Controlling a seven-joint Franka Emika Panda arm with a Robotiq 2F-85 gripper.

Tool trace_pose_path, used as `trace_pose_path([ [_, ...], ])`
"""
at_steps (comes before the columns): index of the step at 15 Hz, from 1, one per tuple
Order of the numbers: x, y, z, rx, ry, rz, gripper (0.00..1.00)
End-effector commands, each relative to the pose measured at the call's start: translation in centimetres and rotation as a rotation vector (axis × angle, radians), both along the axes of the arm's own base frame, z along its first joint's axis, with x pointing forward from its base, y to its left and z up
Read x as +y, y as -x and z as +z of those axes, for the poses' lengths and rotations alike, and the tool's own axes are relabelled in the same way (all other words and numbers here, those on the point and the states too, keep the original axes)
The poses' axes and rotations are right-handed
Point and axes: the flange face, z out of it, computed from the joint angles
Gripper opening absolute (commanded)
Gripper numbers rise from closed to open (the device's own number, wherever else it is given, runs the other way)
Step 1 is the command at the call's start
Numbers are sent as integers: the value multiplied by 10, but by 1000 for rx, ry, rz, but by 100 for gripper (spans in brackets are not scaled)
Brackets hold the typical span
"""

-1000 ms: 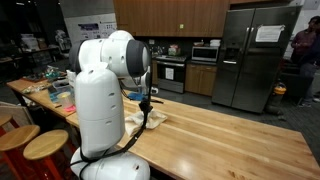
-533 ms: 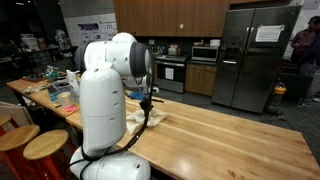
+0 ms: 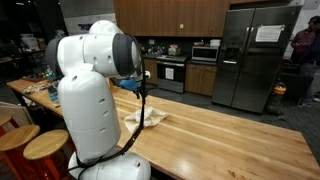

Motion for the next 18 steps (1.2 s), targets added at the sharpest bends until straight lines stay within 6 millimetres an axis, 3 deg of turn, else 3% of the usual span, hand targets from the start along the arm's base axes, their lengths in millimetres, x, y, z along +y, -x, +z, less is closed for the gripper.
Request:
trace_pose_path([
  [1, 0, 32, 30, -45, -33, 34, 51],
  [2, 2, 39, 34, -26, -49, 38, 38],
  [4, 2, 49, 36, 27, -92, 45, 30],
  [8, -4, 56, 26, 135, -130, 30, 0],
  [11, -11, 55, 14, 195, -124, 9, 0],
  [14, -17, 51, -3, 264, -88, -12, 10],
  [18, -21, 46, -28, 359, -48, -21, 16],
])
